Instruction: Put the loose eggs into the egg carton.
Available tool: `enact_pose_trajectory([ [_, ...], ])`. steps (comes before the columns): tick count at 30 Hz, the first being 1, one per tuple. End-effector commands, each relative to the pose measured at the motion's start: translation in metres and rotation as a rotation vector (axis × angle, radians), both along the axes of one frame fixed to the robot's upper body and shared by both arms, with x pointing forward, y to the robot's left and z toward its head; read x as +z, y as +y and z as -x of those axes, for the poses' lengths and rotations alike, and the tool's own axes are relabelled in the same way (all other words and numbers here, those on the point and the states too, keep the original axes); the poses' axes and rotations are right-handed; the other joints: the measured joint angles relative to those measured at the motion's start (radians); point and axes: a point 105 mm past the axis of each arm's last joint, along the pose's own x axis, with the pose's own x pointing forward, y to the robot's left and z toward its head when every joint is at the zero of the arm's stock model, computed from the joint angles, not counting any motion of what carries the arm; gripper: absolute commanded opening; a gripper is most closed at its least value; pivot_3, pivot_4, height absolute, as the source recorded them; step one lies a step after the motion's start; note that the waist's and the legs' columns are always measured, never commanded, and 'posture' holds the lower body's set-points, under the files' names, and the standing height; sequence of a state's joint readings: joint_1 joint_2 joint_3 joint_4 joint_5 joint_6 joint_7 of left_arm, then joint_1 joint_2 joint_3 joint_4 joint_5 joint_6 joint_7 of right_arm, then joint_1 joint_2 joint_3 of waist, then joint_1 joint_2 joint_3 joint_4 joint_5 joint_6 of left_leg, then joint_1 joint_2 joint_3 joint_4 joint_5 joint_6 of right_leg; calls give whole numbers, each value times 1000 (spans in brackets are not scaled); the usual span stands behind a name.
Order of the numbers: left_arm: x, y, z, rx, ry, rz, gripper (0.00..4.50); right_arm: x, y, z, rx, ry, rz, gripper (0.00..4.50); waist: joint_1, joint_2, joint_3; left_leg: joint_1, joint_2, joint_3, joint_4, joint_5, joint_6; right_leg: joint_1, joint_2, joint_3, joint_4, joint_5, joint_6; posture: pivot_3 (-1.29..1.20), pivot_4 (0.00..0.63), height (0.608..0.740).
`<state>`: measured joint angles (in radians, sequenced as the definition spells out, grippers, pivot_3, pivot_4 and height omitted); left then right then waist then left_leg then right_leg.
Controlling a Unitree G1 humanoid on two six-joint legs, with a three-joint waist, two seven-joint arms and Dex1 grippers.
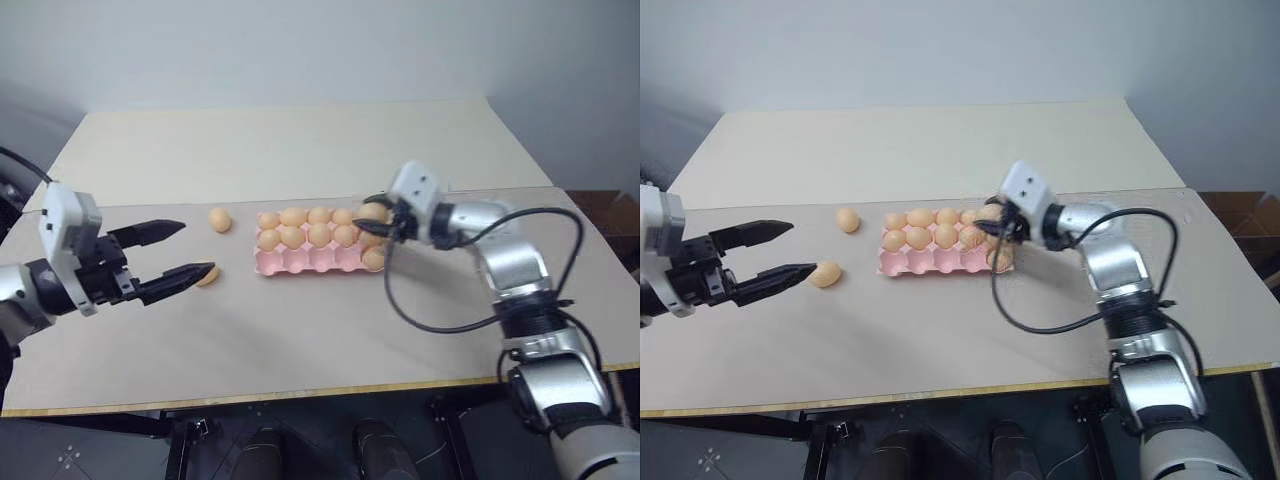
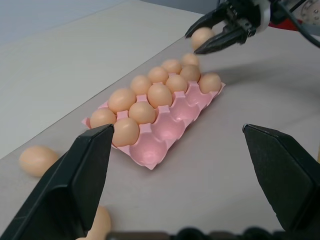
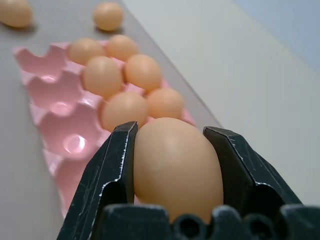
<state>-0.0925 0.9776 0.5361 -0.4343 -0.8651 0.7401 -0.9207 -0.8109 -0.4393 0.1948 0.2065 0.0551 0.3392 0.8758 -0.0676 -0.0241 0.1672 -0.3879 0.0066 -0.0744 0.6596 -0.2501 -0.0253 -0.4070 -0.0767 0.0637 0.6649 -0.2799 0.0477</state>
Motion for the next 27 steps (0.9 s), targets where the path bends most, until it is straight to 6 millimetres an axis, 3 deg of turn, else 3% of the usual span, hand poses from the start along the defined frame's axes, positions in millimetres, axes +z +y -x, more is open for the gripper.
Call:
enact_pose_trajectory([
  [1, 7, -1, -1, -8, -35, -16, 4500, -4, 12, 2, -22, -10, 22, 2010, 2, 0, 0, -1, 0, 0, 0, 0, 0, -1, 0, 0, 0, 0, 0, 0, 150, 740],
  [4, 6, 0, -1, -6, -33, -15, 4500, -14, 15, 5, -35, 16, 42, 2010, 7, 0, 0, -2, -1, 0, 0, 0, 0, -2, -1, 0, 0, 0, 0, 0, 150, 740],
  [5, 6, 1, -1, -6, -32, -15, 4500, -15, 15, 7, -32, 22, 47, 2687, 9, 0, 0, -2, -1, 0, 0, 0, 0, -2, -1, 0, 0, 0, 0, 0, 150, 740],
  [11, 5, 2, -1, -4, -26, -16, 4500, -14, 16, 17, -29, 19, 46, 4472, 6, 0, 0, -1, -1, 0, 0, 0, 0, -2, 0, 0, 0, 0, 0, 0, 150, 740],
  [14, 5, 2, -2, -3, -27, -18, 4500, 4, 8, 19, -57, -14, -2, 4472, 4, 0, 0, -1, 0, 0, 0, 0, 0, -2, 0, 0, 0, 0, 0, 0, 150, 740],
  [17, 5, 7, -4, 6, -25, -25, 4500, 33, -18, 37, -42, -36, -61, 4472, 9, 0, 0, -2, -1, 0, 0, 0, 0, -2, 0, 0, 0, 0, 0, 0, 150, 740],
  [20, -1, 19, -7, 32, -22, -36, 4500, 43, -60, 59, -57, -41, -73, 4472, 29, 0, 0, -2, -1, 0, 0, 0, 0, -2, -1, 0, -1, 0, 0, 0, 150, 740],
  [23, -4, 28, -9, 53, -27, -28, 4500, 45, -97, 79, -95, -36, -89, 4472, 32, 0, 0, -1, -1, 0, 0, 0, 0, 1, -1, -2, -2, 0, 0, 0, 150, 740],
  [27, -6, 34, -9, 57, -22, -19, 4500, 32, -136, 96, -176, 19, -49, 4472, 30, 0, 0, 1, -1, 0, 0, 0, 0, 3, -1, -1, -2, 0, 0, 0, 150, 740],
])
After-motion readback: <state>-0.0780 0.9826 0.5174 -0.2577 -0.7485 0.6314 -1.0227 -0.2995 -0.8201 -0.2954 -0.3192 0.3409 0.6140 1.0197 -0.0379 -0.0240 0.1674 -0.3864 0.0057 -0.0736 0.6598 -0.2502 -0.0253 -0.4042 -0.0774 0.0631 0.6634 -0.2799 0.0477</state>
